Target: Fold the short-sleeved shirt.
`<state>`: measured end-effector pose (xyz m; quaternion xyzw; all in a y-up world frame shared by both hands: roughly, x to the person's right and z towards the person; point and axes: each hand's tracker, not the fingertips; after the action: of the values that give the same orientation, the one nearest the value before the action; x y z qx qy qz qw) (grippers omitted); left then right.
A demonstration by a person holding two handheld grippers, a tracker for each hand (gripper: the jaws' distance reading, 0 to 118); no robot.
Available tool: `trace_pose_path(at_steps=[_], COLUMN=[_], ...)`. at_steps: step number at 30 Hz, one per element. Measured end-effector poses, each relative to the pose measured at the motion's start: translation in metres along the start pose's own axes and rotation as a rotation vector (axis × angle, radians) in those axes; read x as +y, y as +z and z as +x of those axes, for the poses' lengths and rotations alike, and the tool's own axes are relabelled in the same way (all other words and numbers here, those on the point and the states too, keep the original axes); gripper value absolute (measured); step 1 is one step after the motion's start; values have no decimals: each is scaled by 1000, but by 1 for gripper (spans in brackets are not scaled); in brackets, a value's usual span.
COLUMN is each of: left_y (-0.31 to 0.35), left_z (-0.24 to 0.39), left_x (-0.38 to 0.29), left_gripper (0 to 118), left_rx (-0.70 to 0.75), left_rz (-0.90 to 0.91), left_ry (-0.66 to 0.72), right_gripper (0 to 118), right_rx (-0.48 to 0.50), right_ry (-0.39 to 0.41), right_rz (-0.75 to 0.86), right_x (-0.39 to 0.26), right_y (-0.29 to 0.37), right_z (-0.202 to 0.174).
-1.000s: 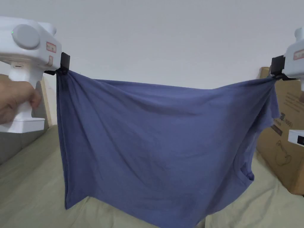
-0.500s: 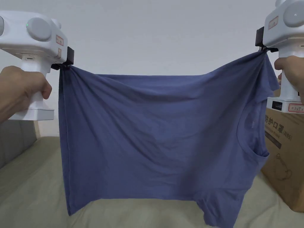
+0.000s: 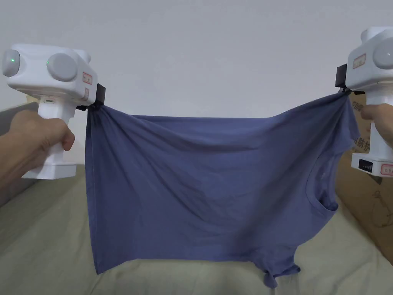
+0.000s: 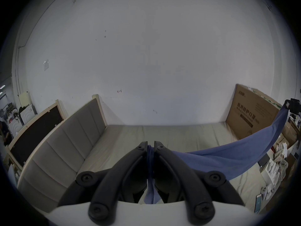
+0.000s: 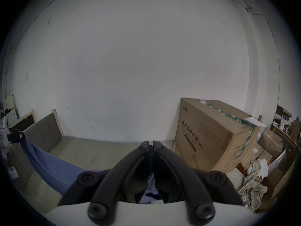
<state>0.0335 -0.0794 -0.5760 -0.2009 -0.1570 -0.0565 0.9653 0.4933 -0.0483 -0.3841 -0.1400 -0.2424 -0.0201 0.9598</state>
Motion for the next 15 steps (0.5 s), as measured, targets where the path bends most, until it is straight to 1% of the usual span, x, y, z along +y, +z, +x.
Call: trace_pose_path(at_steps=[4, 6, 9, 11, 12, 13, 14, 15], left_y=[3, 15, 41, 62, 75, 86, 95, 105], left_z=[-7, -8, -13, -15, -17, -17, -17, -19], left_x=[-40, -66, -109, -141, -163, -182, -197, -220], left_gripper=[5, 6, 6, 6, 6, 6, 6, 6], left_rx=[-75, -87, -137, -168, -172, -171, -183, -231], left_rz=[-19, -16, -32, -42, -32, -30, -43, -77], left_ry=[41, 40, 39, 6, 0, -21, -33, -30], right_gripper=[4, 4, 4, 4, 4, 4, 4, 4], right_rx=[52, 99, 118, 165, 160, 179, 199, 197], right_ry=[21, 20, 63, 63, 53, 20, 5, 12], right_rz=[-27, -30, -54, -71, -86, -116, -140, -180], right_x=[-42, -70, -117, -150, -171, -191, -209, -233], right_y=[10, 31, 67, 94, 109, 131, 144, 157], right_z=[4, 8, 19, 30, 36, 40, 45, 48])
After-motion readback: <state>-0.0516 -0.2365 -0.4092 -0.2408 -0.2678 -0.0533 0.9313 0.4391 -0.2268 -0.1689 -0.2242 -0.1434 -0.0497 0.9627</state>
